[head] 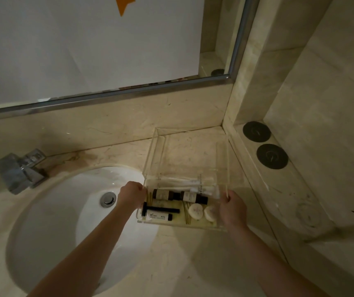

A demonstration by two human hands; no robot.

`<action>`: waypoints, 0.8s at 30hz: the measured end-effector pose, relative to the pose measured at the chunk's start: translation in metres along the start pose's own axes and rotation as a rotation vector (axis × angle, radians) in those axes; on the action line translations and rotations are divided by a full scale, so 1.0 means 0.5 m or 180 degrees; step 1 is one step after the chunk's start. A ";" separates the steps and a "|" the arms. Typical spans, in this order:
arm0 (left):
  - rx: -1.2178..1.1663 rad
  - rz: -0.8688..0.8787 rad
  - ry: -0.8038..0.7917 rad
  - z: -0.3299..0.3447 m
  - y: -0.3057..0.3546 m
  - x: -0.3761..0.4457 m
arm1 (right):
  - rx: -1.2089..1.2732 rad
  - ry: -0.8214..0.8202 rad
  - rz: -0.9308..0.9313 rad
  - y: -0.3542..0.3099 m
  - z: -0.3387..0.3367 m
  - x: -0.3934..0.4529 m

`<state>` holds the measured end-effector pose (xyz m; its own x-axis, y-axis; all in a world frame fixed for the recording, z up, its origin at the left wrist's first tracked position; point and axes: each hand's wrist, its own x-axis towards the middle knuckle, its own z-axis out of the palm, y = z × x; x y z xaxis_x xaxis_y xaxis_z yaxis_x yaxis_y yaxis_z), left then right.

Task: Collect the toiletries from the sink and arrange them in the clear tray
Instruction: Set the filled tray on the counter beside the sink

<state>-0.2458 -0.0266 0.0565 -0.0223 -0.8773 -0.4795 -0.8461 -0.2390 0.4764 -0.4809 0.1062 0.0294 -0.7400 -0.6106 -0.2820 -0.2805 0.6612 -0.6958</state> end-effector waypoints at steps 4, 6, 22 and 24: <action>-0.0255 -0.0032 0.0164 0.001 0.013 0.024 | 0.0157 0.0056 0.0194 -0.020 -0.001 0.018; -0.0540 -0.0171 0.0167 0.008 0.016 0.035 | 0.0221 0.0051 0.0340 -0.024 -0.002 0.028; -0.1667 -0.0307 -0.0768 0.057 0.000 0.004 | -0.0162 -0.0335 0.0568 -0.019 0.019 0.003; -0.1657 -0.0302 -0.0712 0.055 0.007 0.010 | -0.0038 -0.0273 0.0642 -0.024 0.019 0.000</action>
<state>-0.2635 -0.0204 0.0355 -0.1191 -0.7460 -0.6552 -0.4775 -0.5356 0.6966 -0.4716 0.0939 0.0315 -0.7272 -0.5001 -0.4702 -0.1398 0.7786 -0.6118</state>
